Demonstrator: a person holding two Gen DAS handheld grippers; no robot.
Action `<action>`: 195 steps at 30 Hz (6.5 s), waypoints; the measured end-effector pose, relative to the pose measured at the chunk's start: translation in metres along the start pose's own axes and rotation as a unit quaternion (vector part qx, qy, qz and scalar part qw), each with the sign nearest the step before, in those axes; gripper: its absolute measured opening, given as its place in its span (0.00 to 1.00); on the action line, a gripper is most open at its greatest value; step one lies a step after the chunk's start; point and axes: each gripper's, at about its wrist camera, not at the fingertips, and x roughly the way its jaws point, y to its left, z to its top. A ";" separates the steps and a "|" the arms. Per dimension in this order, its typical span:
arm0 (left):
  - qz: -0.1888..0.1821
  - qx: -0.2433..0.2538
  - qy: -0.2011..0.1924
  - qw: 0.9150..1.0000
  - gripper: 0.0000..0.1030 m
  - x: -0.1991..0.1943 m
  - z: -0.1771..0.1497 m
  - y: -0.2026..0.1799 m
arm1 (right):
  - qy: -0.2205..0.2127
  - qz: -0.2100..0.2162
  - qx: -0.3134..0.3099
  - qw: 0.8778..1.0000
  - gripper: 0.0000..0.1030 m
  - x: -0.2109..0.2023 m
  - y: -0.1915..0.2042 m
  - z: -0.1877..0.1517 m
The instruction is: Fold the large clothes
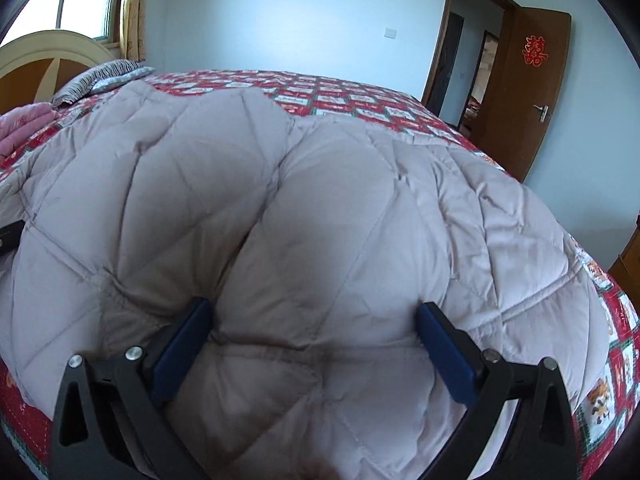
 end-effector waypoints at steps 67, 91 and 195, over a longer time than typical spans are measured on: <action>-0.165 0.444 -0.092 0.876 0.13 -0.093 -0.087 -0.273 | 0.028 -0.013 0.156 0.987 0.99 -0.051 -0.178 -0.057; -0.125 0.506 -0.148 0.840 0.68 -0.106 -0.127 -0.293 | 0.045 -0.035 0.156 0.986 1.00 -0.030 -0.183 -0.074; -0.037 0.201 -0.002 0.979 0.99 0.075 0.050 -0.219 | 0.075 0.085 0.200 0.973 0.85 0.059 -0.125 0.038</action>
